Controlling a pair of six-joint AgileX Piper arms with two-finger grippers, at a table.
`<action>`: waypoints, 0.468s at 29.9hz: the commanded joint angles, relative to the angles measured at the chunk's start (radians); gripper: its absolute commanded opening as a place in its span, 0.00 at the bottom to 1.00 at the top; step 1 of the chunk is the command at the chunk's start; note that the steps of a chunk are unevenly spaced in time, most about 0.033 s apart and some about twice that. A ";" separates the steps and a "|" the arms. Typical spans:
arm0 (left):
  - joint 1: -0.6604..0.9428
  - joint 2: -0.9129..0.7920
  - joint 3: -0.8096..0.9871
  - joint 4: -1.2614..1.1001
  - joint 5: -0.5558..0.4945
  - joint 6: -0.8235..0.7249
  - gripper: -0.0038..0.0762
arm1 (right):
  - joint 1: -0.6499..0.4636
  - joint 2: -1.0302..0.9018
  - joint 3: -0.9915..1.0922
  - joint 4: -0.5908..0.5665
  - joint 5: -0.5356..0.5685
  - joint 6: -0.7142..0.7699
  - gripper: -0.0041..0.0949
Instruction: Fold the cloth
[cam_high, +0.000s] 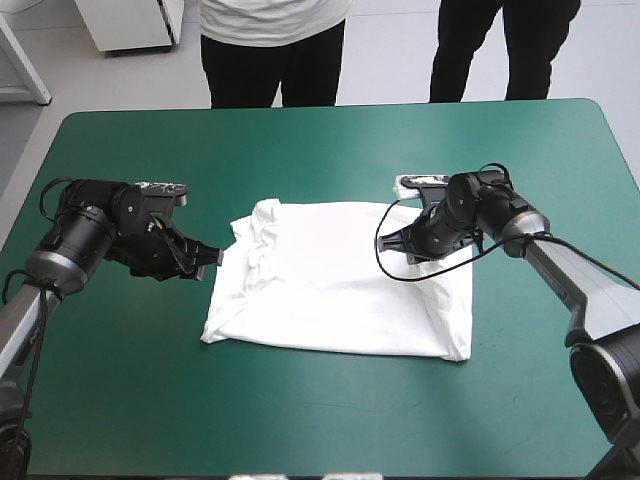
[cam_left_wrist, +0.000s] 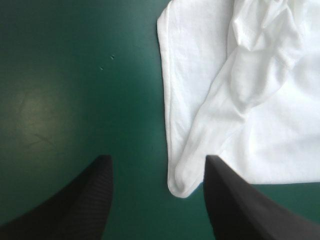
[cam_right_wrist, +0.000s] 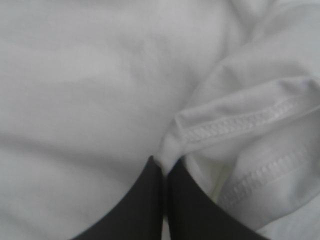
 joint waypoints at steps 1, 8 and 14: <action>0.002 -0.036 -0.020 -0.014 -0.018 0.001 0.54 | 0.001 -0.004 -0.031 0.030 -0.025 -0.003 0.02; 0.002 -0.036 -0.020 -0.014 -0.018 0.001 0.54 | 0.001 0.075 -0.031 0.078 -0.020 -0.030 0.02; 0.002 -0.036 -0.020 -0.014 -0.018 0.001 0.54 | 0.001 0.084 -0.042 0.128 0.023 -0.049 0.10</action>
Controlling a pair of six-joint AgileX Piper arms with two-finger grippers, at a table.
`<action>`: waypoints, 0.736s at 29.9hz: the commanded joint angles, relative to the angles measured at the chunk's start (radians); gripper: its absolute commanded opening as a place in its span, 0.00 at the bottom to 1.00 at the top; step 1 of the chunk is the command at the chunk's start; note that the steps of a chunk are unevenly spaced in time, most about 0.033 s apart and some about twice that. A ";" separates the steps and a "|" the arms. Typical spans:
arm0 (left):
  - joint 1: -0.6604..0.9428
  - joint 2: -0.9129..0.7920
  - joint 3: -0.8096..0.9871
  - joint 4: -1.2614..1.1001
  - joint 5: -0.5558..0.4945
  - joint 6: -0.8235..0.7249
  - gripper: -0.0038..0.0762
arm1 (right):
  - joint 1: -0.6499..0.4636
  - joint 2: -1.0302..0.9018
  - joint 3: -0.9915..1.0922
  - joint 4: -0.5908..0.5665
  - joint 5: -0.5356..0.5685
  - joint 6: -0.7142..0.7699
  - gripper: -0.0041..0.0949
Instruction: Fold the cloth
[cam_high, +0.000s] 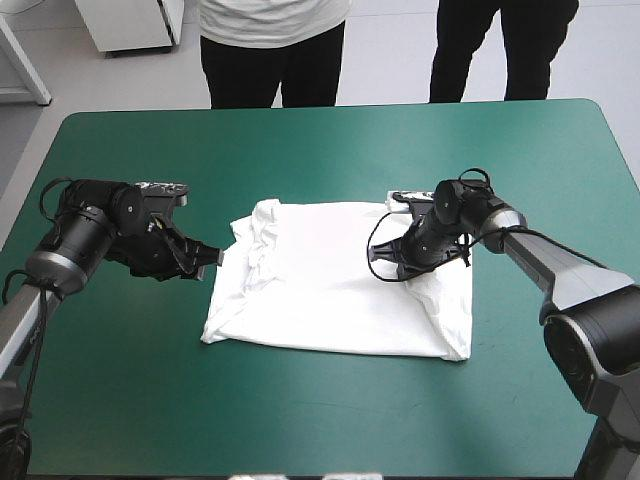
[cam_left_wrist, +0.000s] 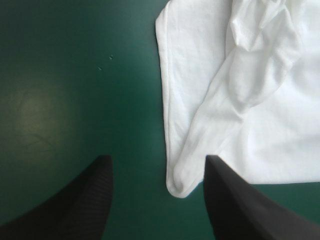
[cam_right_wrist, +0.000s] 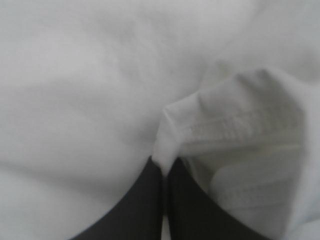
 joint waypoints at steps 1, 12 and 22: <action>0.002 -0.036 -0.020 -0.010 -0.018 0.001 0.54 | 0.000 -0.041 -0.042 0.056 0.037 -0.043 0.14; 0.002 -0.036 -0.020 -0.010 -0.017 0.001 0.54 | 0.000 -0.151 -0.150 0.023 0.122 -0.029 0.57; 0.002 -0.068 -0.014 -0.082 -0.005 -0.023 0.54 | 0.000 -0.349 -0.067 -0.199 0.231 0.090 0.56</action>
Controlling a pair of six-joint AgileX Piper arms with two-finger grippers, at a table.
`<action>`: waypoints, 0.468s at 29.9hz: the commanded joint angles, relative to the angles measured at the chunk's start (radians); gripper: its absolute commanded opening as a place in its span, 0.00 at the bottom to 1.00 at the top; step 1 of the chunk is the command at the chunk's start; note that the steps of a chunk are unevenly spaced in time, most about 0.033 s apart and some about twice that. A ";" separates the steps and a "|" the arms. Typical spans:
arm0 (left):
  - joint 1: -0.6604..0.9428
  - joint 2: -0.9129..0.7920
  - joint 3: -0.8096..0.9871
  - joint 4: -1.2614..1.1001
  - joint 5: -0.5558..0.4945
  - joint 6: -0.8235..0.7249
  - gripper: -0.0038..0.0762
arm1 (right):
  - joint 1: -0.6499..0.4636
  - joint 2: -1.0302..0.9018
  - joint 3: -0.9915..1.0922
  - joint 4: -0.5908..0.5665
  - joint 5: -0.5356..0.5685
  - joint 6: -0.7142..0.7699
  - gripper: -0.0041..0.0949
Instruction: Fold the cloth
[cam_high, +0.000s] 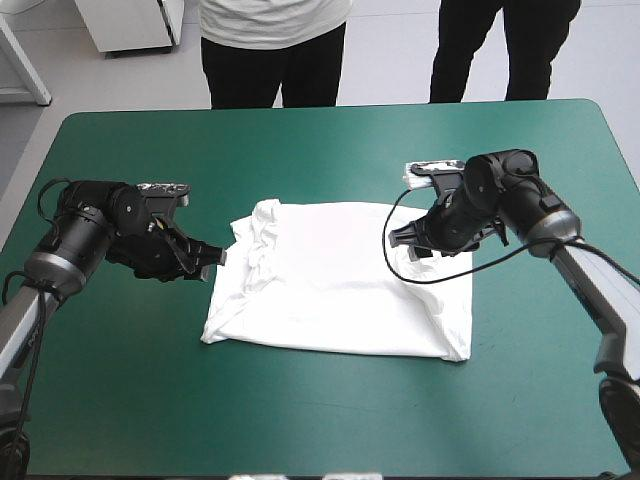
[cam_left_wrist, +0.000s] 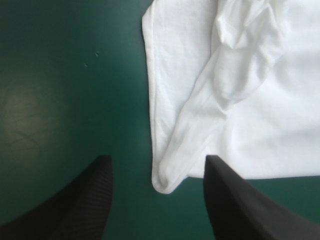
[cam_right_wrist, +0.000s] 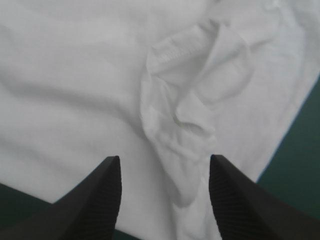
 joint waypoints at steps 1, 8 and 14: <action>0.002 -0.064 -0.008 -0.040 -0.009 -0.029 0.54 | 0.000 -0.116 0.027 -0.061 0.025 0.057 0.56; -0.024 -0.165 0.135 -0.069 -0.050 -0.055 0.54 | 0.000 -0.262 0.172 -0.081 0.037 0.104 0.56; -0.172 -0.192 0.253 0.000 -0.154 -0.172 0.48 | 0.000 -0.329 0.231 -0.101 0.042 0.138 0.56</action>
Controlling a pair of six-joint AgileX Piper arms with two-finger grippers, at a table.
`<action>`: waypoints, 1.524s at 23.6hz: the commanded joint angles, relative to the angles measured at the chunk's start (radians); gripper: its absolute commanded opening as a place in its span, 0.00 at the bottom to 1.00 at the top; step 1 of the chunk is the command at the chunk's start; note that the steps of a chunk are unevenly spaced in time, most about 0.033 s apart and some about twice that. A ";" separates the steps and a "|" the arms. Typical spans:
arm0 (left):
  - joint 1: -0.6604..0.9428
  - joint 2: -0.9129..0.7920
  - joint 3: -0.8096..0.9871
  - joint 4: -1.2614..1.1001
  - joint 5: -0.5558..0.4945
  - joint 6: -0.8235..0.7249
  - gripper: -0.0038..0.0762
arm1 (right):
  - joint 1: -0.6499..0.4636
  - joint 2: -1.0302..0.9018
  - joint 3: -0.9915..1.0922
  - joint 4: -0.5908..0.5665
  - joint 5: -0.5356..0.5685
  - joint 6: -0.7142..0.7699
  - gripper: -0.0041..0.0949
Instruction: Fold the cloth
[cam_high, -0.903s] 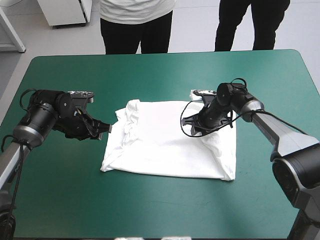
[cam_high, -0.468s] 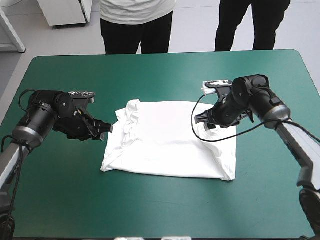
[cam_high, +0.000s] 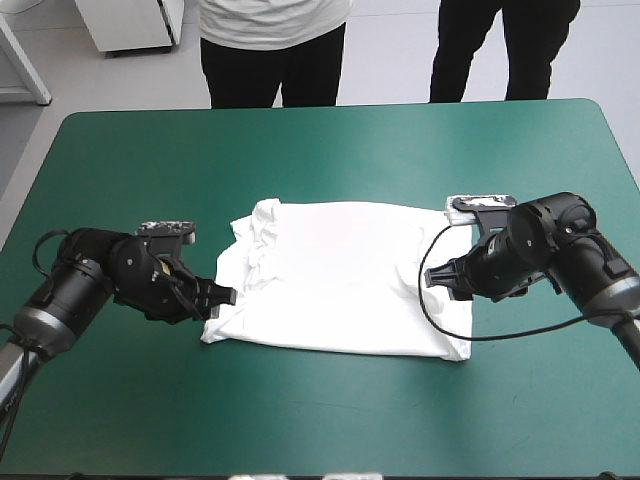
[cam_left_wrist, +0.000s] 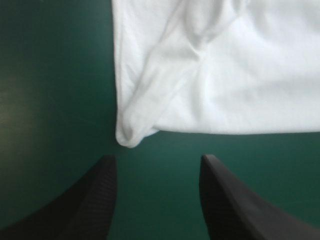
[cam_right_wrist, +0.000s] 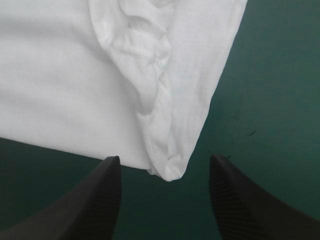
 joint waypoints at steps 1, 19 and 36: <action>-0.077 -0.020 0.026 0.039 -0.083 -0.086 0.48 | 0.000 -0.054 -0.010 -0.010 -0.004 0.010 0.56; -0.094 0.344 0.055 0.153 -0.160 -0.141 0.55 | 0.000 -0.058 -0.010 -0.057 0.050 0.014 0.48; -0.094 0.362 0.057 0.153 -0.160 -0.141 0.04 | 0.000 -0.058 0.001 -0.021 0.024 0.030 0.45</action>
